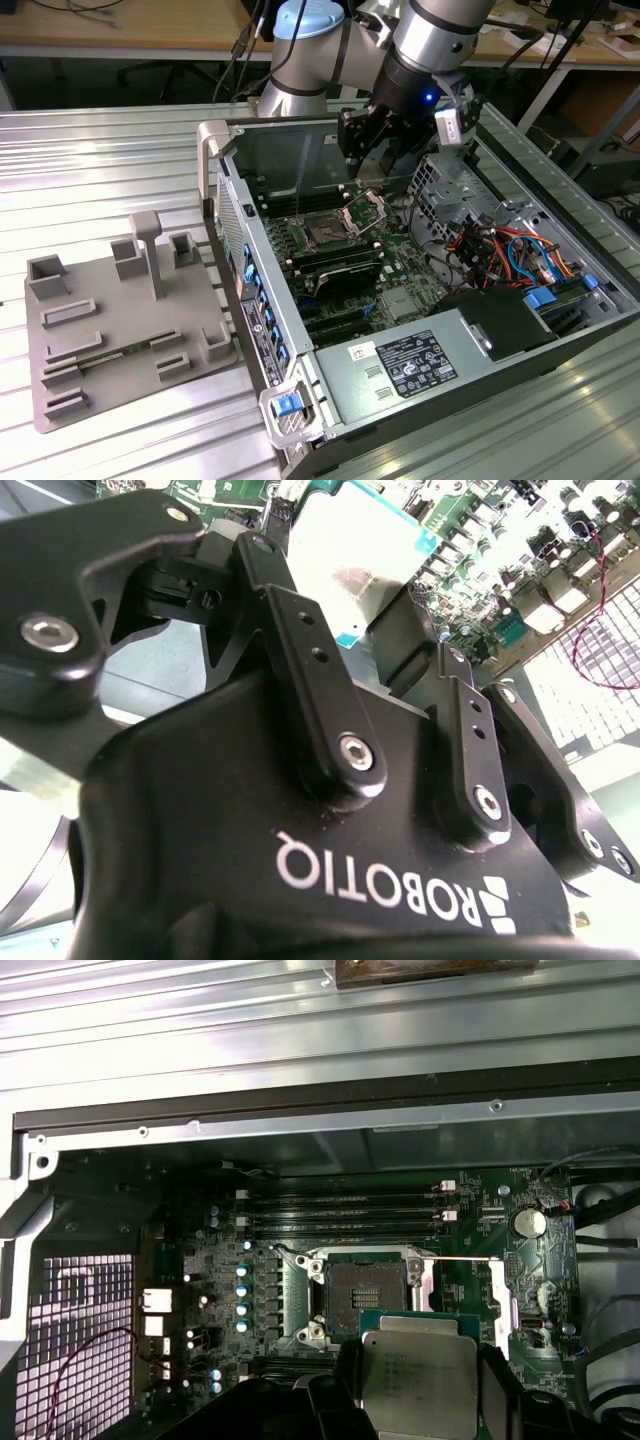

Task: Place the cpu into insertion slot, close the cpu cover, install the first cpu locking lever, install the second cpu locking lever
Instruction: 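Place the cpu into insertion slot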

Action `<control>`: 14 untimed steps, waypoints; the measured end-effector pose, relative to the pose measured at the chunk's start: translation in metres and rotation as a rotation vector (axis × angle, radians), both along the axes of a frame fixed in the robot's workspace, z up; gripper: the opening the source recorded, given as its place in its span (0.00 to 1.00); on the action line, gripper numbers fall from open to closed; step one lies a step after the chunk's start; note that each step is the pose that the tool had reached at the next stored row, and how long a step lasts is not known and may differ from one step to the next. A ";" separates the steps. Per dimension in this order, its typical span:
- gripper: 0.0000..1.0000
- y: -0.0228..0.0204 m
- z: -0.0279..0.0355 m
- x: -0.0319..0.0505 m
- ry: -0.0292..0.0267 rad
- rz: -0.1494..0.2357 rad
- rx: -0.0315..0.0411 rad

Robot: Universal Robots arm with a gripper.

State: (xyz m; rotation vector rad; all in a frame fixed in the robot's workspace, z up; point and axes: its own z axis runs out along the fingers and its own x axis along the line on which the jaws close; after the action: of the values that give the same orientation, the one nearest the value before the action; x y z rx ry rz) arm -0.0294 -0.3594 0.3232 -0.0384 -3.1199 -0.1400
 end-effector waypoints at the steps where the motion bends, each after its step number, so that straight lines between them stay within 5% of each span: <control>1: 0.55 0.0000 -0.0001 0.0000 0.0000 0.000 0.0000; 14: 0.55 0.0000 -0.0028 0.0000 0.0000 0.000 0.0000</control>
State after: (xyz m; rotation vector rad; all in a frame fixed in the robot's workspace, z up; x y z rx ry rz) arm -0.0294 -0.3594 0.3204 -0.0384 -3.1200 -0.1400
